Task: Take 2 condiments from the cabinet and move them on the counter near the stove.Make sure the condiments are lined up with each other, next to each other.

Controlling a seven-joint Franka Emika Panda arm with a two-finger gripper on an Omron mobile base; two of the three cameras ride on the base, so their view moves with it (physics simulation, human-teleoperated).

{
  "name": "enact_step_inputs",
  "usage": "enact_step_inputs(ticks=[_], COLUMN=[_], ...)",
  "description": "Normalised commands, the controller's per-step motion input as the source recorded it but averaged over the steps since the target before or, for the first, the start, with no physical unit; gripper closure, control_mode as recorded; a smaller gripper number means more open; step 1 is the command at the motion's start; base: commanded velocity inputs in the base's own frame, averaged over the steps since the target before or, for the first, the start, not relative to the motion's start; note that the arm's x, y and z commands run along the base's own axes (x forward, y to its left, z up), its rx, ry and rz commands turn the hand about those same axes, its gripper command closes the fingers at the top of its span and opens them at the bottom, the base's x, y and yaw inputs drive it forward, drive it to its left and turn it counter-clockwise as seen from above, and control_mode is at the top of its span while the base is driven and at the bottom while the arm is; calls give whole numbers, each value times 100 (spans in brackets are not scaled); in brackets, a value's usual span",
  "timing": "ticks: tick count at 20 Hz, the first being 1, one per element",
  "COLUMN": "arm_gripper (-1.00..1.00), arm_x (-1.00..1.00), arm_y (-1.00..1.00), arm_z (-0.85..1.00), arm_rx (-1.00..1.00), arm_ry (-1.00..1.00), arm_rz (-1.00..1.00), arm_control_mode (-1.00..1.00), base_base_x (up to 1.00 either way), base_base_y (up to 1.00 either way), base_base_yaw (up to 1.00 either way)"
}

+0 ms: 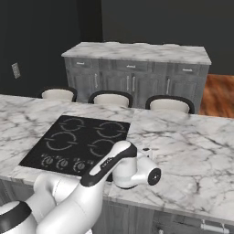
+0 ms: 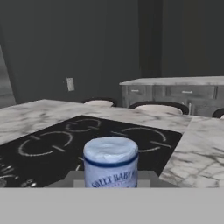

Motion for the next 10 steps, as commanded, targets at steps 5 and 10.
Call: enact_step_inputs(ticks=[5,10], arm_gripper=[100,100], arm_x=[7,3], arm_y=[0,0], arm_z=[-12,-18], arm_rx=[0,0], arm_ry=[0,0], arm_rz=[0,0], arm_control_mode=[-100,-100], base_base_x=[0,0], base_base_y=[0,0], base_base_yaw=[0,0])
